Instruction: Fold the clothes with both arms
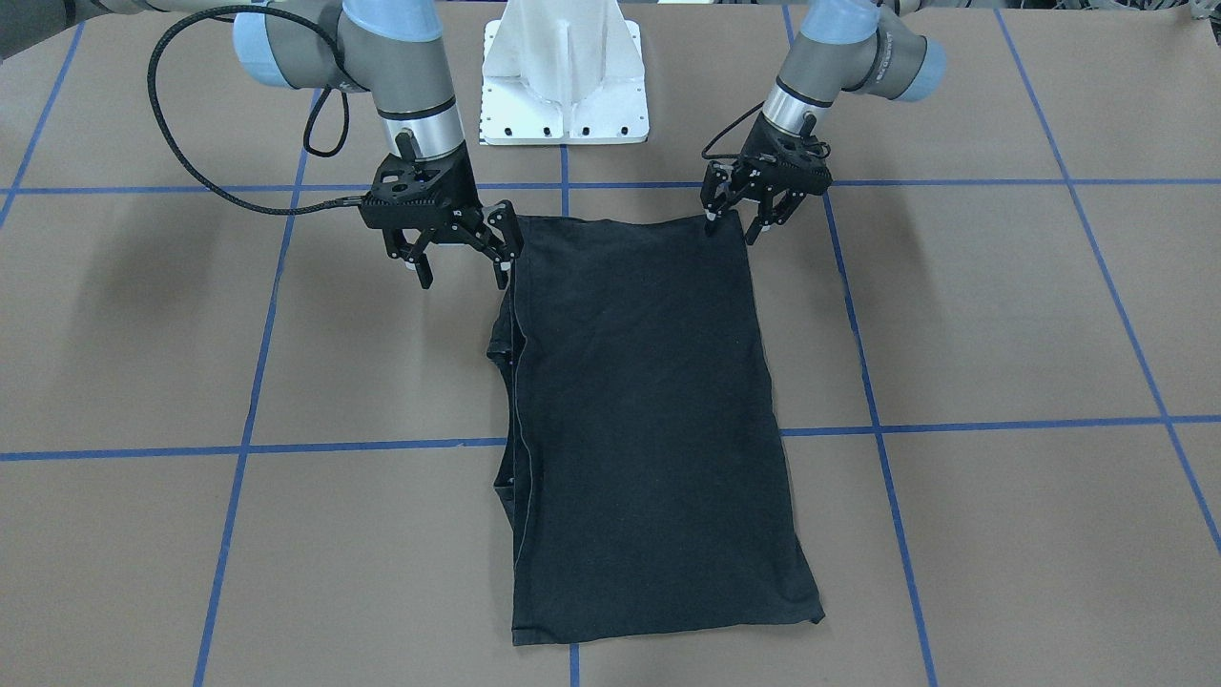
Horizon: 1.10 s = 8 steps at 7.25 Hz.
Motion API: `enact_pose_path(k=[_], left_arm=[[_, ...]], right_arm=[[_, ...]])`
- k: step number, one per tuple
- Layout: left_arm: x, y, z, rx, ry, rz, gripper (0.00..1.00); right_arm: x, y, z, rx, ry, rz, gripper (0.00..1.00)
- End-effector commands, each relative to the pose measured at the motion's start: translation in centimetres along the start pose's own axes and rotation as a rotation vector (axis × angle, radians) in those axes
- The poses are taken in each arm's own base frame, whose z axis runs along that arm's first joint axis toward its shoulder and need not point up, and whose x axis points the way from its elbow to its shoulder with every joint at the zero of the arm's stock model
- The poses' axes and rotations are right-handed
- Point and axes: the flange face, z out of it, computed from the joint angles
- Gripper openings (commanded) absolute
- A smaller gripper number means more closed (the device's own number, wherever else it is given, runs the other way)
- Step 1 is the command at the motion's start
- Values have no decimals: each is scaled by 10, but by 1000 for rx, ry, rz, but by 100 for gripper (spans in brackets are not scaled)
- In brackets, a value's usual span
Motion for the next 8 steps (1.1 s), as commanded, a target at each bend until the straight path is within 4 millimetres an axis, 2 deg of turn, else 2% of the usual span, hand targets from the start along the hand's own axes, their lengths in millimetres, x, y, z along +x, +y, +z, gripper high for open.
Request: enact_pose_path(k=[1, 6, 7, 8], left_arm=[[4, 8, -1, -14, 8, 4, 67], [-5, 11, 2, -22, -16, 8, 66], [-6, 11, 2, -23, -17, 8, 61], [-5, 12, 3, -25, -17, 7, 45]], right_arm=[[0, 0, 0, 0, 0, 0, 100], [-1, 1, 0, -1, -2, 1, 100], [-1, 1, 0, -1, -2, 1, 100], [0, 1, 0, -1, 0, 1, 100]])
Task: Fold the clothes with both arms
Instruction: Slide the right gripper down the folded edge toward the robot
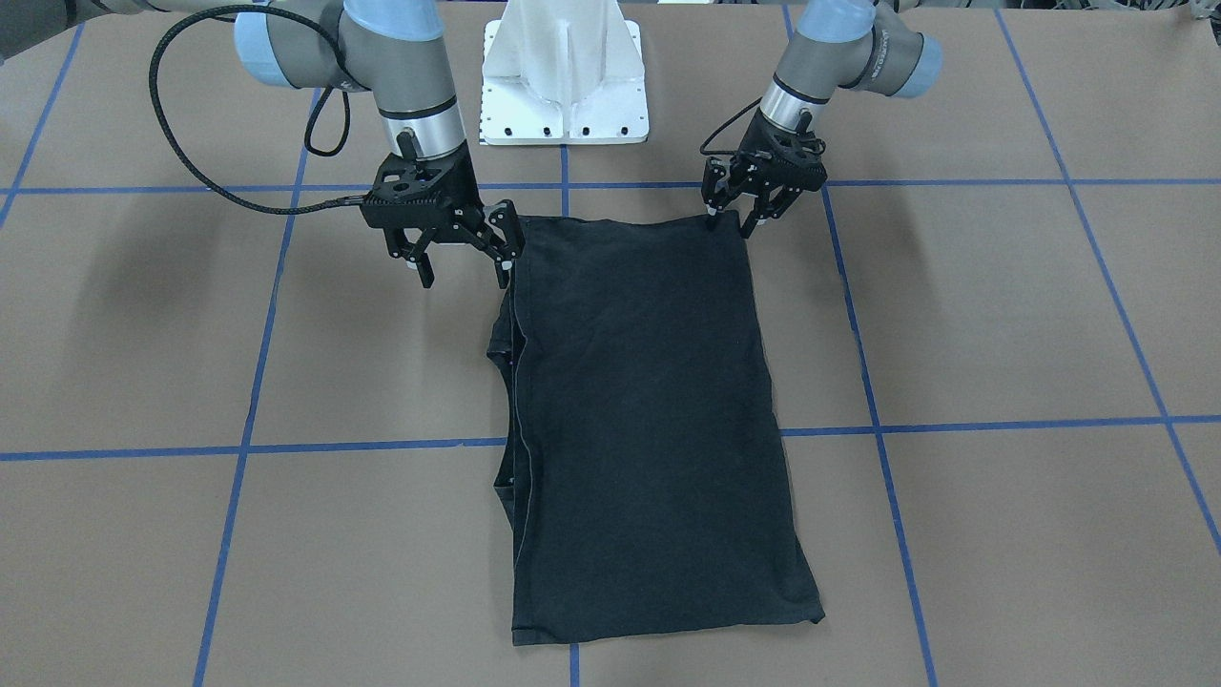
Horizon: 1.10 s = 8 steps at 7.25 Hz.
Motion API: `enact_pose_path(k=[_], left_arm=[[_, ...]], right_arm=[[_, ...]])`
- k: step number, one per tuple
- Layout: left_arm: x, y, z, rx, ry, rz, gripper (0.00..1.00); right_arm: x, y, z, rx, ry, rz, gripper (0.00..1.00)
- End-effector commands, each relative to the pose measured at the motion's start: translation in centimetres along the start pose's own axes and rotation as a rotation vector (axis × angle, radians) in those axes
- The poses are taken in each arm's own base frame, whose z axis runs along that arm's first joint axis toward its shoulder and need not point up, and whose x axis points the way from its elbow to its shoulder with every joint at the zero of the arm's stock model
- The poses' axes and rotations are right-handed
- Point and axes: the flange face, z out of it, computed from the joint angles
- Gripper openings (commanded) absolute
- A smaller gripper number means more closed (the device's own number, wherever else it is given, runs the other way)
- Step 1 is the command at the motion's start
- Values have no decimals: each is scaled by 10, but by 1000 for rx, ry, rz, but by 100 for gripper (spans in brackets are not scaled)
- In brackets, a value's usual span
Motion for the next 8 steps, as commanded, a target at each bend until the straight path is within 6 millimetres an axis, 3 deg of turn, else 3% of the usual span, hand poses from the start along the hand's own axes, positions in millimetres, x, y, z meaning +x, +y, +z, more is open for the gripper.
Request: enact_pose_path(k=[1, 2, 5, 6, 8], left_arm=[[0, 0, 0, -1, 1, -1, 22], [1, 0, -1, -2, 4, -3, 0], [3, 0, -4, -1, 10, -17, 0], [5, -1, -4, -1, 13, -18, 0], [5, -1, -5, -1, 15, -31, 0]], right_arm=[[1, 0, 1, 0, 3, 0, 100], [2, 1, 2, -2, 6, -1, 100], [-7, 23, 20, 5, 28, 71, 99], [-9, 33, 34, 30, 39, 102, 98], [-4, 50, 86, 84, 4, 127, 95]])
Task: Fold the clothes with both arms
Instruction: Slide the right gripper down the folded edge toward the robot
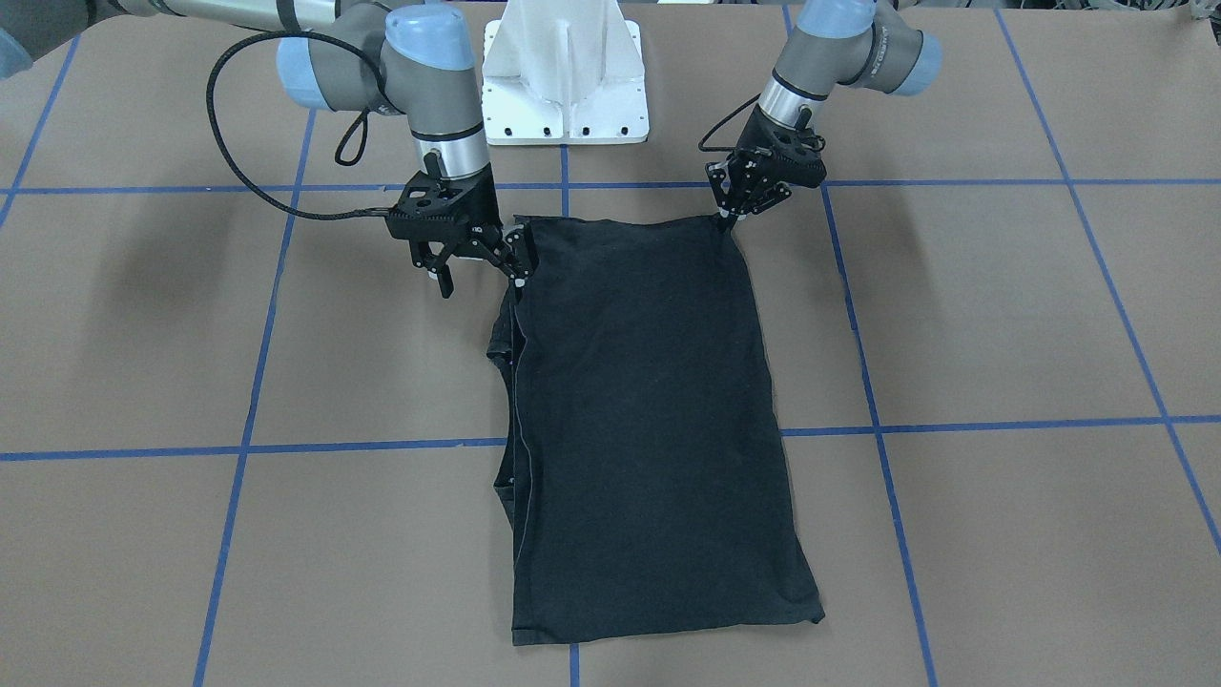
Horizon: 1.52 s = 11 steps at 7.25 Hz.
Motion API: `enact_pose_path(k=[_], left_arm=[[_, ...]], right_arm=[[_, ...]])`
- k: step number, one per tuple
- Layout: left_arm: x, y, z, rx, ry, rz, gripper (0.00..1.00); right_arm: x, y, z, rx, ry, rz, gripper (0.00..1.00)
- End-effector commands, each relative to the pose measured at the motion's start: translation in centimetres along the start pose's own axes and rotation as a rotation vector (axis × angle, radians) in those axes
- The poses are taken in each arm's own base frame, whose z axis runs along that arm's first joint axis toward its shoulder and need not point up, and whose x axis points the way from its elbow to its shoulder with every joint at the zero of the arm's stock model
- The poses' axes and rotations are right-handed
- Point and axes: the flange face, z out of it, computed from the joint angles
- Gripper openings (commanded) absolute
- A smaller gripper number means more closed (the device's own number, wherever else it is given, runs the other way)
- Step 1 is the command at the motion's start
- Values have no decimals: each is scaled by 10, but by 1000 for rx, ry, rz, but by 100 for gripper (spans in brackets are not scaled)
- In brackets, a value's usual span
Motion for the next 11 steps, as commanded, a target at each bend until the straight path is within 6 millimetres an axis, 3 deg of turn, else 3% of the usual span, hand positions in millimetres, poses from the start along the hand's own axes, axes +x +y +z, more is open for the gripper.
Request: enact_pose_path(k=[1, 3, 7, 11], left_arm=[[0, 0, 0, 0, 1, -7, 0], [0, 0, 0, 0, 0, -7, 0], [-1, 0, 1, 0, -2, -7, 0], [-1, 0, 1, 0, -2, -7, 0]], right_arm=[[-6, 14, 45, 25, -6, 33, 90], [-32, 15, 52, 38, -3, 43, 81], [-27, 18, 52, 36, 4, 37, 64], [-28, 42, 48, 37, -5, 15, 63]])
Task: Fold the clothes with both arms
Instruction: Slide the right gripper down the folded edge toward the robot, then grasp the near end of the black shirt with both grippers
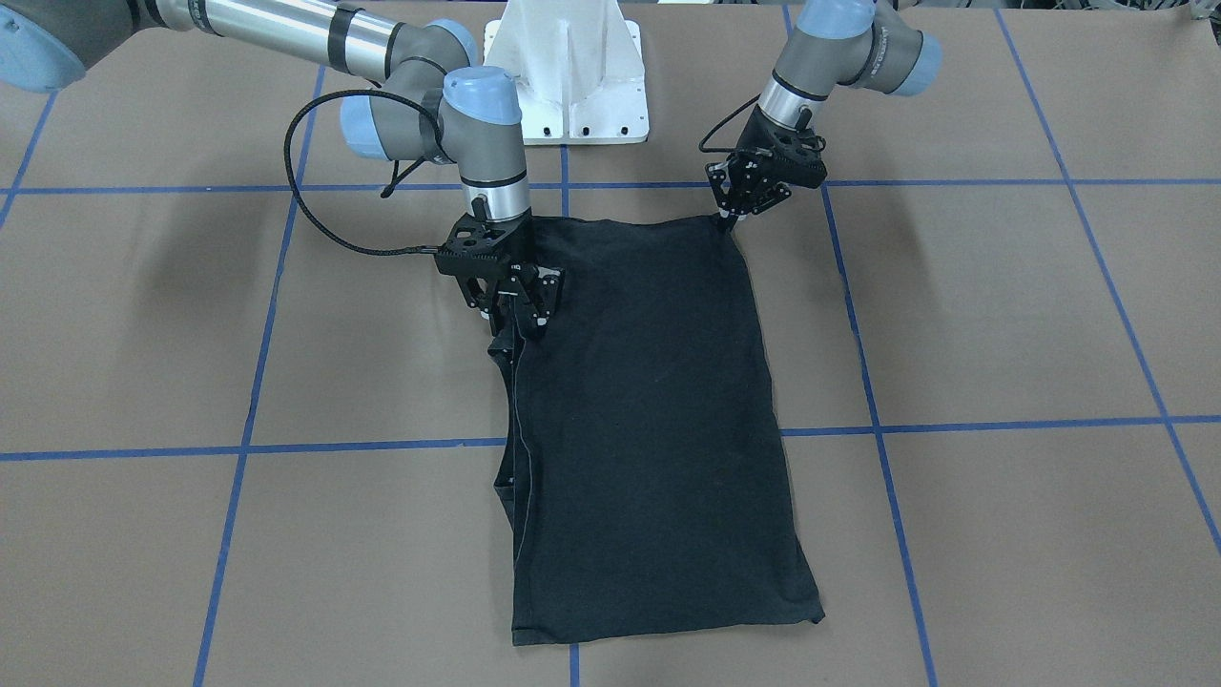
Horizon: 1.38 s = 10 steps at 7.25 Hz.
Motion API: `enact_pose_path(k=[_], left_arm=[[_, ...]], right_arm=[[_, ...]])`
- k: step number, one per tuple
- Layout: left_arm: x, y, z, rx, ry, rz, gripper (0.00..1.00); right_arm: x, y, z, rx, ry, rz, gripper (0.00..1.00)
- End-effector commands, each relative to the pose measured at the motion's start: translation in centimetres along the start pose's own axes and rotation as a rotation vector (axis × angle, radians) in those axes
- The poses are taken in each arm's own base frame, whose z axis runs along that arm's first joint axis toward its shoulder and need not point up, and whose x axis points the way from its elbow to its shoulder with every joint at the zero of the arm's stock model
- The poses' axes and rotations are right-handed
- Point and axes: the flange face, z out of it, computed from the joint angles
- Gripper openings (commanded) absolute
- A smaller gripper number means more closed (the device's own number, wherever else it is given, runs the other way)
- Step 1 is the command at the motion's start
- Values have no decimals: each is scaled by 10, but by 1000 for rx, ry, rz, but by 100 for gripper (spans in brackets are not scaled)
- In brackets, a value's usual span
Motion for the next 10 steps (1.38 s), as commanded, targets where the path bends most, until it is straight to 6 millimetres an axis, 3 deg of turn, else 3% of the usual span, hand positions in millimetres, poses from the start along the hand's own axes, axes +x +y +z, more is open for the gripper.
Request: enact_pose_path(k=[1, 2, 4, 7, 9, 10], left_arm=[[-1, 0, 1, 0, -2, 0, 0], [-1, 0, 1, 0, -2, 0, 0], [-1, 0, 1, 0, -2, -1, 0], [0, 0, 0, 0, 0, -2, 0], [0, 0, 0, 0, 0, 0, 0], [0, 0, 0, 0, 0, 0, 0]], right_arm=[[-4, 18, -14, 0, -10, -18, 63], [-5, 28, -29, -6, -6, -31, 63], [4, 50, -31, 6, -3, -38, 63], [4, 55, -32, 1, -5, -37, 62], [3, 55, -33, -1, -6, -39, 6], [4, 55, -33, -1, -6, -41, 0]])
